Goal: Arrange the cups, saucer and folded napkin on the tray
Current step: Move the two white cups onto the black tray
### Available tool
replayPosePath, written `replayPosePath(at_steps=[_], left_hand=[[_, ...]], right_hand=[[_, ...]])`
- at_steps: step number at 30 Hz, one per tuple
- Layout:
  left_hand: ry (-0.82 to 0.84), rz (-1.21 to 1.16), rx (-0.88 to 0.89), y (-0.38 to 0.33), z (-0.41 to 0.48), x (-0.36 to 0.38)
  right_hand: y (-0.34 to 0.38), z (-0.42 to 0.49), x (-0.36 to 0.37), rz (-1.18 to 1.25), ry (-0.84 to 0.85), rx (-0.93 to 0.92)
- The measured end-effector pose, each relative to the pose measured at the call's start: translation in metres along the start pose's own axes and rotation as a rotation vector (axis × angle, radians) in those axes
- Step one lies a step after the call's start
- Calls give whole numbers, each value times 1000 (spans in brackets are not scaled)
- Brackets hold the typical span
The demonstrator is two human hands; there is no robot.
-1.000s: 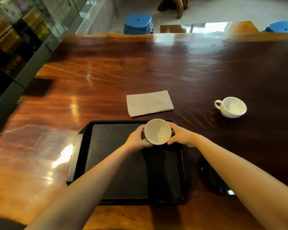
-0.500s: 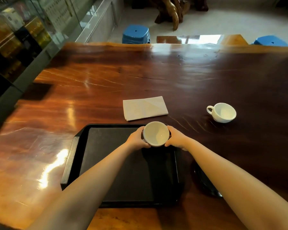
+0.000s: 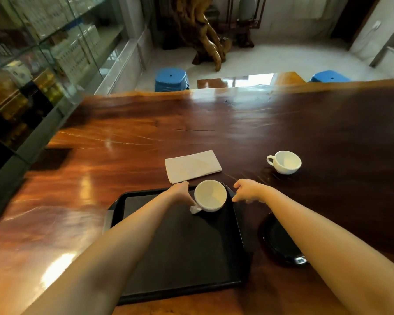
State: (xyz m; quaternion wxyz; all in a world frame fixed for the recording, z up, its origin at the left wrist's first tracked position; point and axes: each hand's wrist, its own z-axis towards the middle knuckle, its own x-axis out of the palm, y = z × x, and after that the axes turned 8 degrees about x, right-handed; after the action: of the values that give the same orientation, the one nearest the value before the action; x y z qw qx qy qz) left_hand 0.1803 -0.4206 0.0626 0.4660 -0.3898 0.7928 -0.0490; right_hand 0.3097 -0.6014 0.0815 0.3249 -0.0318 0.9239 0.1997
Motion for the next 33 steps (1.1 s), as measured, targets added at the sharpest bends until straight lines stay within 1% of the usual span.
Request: replayPosePath(at_steps=[4, 7, 10, 14, 17, 22, 27, 33], left_hand=[[-21, 147, 52, -16, -10, -30], [-40, 157, 115, -33, -11, -48], [21, 63, 173, -54, -11, -59], [67, 120, 242, -82, -6, -55], [137, 157, 281, -104, 6, -46], [219, 202, 327, -145, 38, -32], [287, 259, 309, -188, 83, -19], [295, 301, 280, -219, 146, 9]], right_hand=[[2, -27, -21, -32, -18, -8], [0, -44, -35, -57, -10, 26], [-10, -55, -48, -49, 1, 66], [-30, -58, -64, -12, -16, 122], [-50, -55, -78, 2, 18, 163], [-90, -34, -104, -5, 52, 221], [-128, 6, -136, -38, 126, 269], [-181, 67, -162, -56, 140, 291]])
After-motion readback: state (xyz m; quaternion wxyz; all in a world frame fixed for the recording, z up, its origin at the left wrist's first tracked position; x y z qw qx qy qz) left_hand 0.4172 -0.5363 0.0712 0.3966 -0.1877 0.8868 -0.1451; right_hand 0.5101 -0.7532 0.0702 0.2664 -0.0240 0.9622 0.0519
